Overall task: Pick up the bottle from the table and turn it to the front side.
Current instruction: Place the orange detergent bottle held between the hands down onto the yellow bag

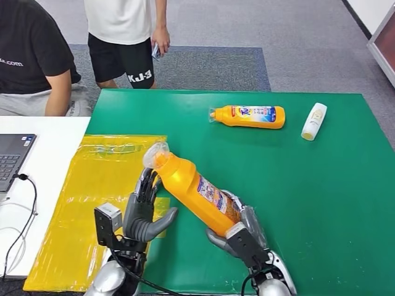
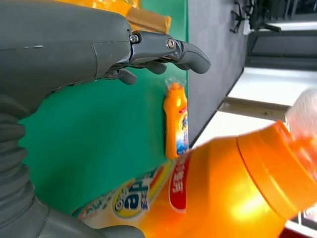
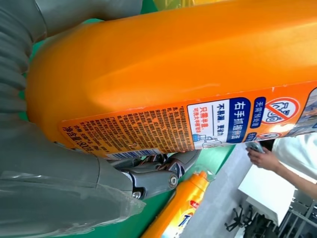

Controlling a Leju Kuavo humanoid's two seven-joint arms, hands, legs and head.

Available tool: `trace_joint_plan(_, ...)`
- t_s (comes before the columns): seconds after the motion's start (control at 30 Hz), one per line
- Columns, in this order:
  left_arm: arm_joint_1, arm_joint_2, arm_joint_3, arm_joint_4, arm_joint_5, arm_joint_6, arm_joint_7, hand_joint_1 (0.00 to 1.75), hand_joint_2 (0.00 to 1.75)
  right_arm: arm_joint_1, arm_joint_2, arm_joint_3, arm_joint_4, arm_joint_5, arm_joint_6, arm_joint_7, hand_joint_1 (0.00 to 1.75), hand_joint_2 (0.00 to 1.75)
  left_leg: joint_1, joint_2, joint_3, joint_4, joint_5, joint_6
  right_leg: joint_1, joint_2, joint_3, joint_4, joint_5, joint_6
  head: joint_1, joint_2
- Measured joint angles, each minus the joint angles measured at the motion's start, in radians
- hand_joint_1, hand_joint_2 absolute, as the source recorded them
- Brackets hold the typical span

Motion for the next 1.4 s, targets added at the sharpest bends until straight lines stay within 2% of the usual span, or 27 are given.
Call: trace_joint_plan(1.4, -0.111, 0.022, -0.064, 0.009, 0.029, -0.074, 0.070, 0.00, 1.75, -0.053, 0.000, 0.041, 0.022, -0.005, 0.012, -0.032, 1.75, 1.75, 0.000, 0.000, 0.000, 0.000, 0.000, 0.000, 0.000, 0.000, -0.001, 0.000, 0.000, 0.000, 0.000, 0.000)
